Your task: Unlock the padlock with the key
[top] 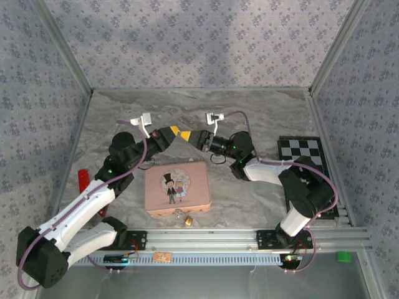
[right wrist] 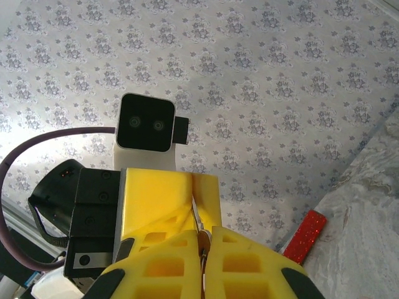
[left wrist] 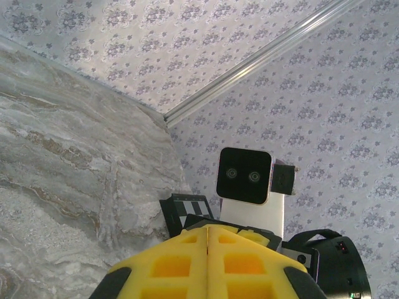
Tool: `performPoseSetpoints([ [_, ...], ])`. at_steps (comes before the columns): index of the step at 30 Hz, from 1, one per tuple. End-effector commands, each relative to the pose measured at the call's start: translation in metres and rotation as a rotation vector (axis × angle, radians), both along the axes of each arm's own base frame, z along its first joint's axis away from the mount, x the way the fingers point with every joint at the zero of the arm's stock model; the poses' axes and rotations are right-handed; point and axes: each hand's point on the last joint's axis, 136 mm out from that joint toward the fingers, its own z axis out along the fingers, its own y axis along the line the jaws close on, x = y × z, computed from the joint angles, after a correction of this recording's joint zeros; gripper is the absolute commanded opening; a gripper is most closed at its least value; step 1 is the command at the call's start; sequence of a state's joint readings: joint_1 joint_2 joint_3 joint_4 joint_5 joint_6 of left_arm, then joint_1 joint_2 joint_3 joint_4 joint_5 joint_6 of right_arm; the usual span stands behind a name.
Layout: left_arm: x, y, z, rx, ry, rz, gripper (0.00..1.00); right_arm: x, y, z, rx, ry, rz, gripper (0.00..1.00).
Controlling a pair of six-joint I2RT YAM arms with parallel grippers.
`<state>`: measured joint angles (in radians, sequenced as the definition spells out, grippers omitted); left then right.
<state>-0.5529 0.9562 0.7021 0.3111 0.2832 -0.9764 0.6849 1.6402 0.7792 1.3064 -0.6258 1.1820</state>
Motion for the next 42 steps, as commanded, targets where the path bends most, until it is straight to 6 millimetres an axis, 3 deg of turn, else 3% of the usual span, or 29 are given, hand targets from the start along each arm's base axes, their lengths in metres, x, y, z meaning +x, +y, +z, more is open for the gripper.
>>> performPoseSetpoints([
  [1, -0.002, -0.001, 0.012, 0.008, -0.041, -0.003, 0.00, 0.000, -0.003, 0.019, 0.027, -0.047, -0.001, 0.00],
  [3, -0.001, -0.001, 0.011, 0.021, -0.044, -0.001, 0.01, 0.002, -0.003, 0.019, 0.016, -0.042, -0.002, 0.00],
  [4, -0.001, 0.000, 0.009, 0.035, -0.043, 0.003, 0.06, 0.002, -0.003, 0.018, 0.007, -0.046, -0.003, 0.00],
  [7, 0.001, 0.009, -0.003, 0.120, -0.013, 0.046, 0.36, 0.004, -0.009, 0.014, -0.047, -0.045, -0.027, 0.00],
  [10, 0.004, 0.031, -0.021, 0.236, 0.049, 0.122, 0.63, 0.008, -0.020, 0.001, -0.155, -0.041, -0.076, 0.00],
  [13, 0.006, 0.054, -0.044, 0.350, 0.151, 0.166, 0.70, 0.006, -0.032, -0.019, -0.307, -0.038, -0.112, 0.00],
  [18, -0.003, 0.087, -0.079, 0.559, 0.334, 0.219, 0.75, -0.007, -0.060, -0.033, -0.565, -0.104, -0.190, 0.00],
  [25, -0.047, 0.112, -0.106, 0.925, 0.496, 0.261, 0.92, -0.023, -0.102, -0.057, -0.817, -0.149, -0.299, 0.00],
  [28, -0.070, 0.111, -0.116, 1.042, 0.529, 0.209, 0.99, -0.028, -0.116, -0.069, -0.867, -0.142, -0.332, 0.00],
  [33, -0.121, 0.098, -0.130, 1.203, 0.585, 0.090, 1.00, -0.030, -0.133, -0.080, -0.924, -0.130, -0.378, 0.00],
  [37, -0.158, 0.072, -0.138, 1.129, 0.550, -0.014, 0.95, -0.030, -0.136, -0.080, -0.923, -0.136, -0.390, 0.00],
  [42, -0.194, 0.036, -0.172, 1.003, 0.558, -0.116, 0.88, -0.028, -0.131, -0.078, -0.890, -0.132, -0.387, 0.00],
])
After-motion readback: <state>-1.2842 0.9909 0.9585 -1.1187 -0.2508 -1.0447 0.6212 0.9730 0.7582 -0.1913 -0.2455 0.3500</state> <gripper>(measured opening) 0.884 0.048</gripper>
